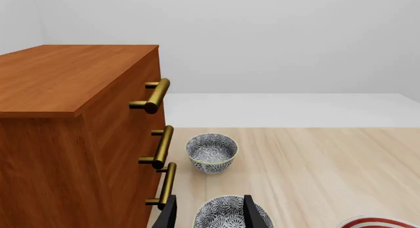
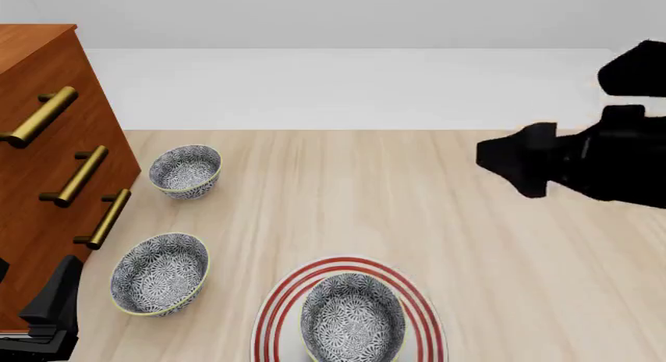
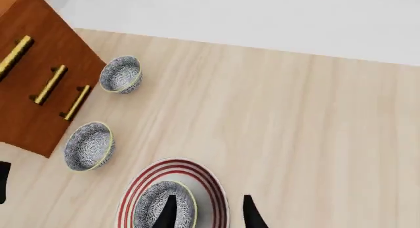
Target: Pick up the bowl and put it in the middle on the plate.
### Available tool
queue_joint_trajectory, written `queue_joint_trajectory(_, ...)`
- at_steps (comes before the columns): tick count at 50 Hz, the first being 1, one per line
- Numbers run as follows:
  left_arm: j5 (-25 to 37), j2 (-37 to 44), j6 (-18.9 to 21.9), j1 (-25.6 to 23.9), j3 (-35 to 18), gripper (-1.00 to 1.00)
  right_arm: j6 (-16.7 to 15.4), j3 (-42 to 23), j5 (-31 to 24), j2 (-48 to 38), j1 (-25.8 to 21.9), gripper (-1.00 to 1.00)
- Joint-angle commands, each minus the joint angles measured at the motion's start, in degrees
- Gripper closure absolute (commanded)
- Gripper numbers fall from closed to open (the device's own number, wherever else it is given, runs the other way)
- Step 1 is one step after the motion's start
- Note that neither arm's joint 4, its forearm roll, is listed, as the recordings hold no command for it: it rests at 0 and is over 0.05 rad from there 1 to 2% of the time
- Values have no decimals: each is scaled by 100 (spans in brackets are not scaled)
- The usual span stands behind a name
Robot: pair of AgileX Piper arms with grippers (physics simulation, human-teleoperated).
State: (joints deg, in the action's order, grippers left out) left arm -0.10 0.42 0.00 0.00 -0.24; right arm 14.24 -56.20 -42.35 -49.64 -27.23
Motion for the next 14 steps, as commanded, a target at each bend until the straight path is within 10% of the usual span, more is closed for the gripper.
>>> queue_joint_trajectory(1,0,0,0,0,0,-100,-1048,-1762,-1389,1393,762,-100)
queue_joint_trajectory(14,0,0,0,0,0,-100,-923,-1882,-1484,2772,1272,-100)
